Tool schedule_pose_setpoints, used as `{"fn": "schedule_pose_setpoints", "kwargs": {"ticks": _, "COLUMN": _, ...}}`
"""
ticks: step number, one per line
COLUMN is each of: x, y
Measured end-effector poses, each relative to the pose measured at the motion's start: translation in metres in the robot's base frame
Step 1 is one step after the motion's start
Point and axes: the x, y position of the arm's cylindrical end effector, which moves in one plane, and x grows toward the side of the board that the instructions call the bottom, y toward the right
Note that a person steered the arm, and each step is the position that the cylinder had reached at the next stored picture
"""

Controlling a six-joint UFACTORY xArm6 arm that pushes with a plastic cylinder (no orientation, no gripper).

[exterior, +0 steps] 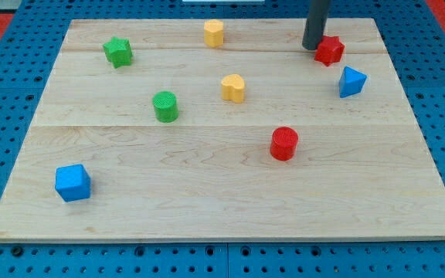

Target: Move your arm towards center

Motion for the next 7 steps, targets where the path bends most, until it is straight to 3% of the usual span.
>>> {"fn": "schedule_pose_setpoints", "kwargs": {"ticks": 1, "x": 0.000, "y": 0.020}}
{"fn": "schedule_pose_setpoints", "kwargs": {"ticks": 2, "x": 0.004, "y": -0.025}}
{"fn": "schedule_pose_setpoints", "kwargs": {"ticks": 3, "x": 0.036, "y": -0.061}}
{"fn": "schedule_pose_setpoints", "kwargs": {"ticks": 4, "x": 0.072, "y": -0.061}}
{"fn": "schedule_pose_setpoints", "kwargs": {"ticks": 7, "x": 0.076, "y": -0.064}}
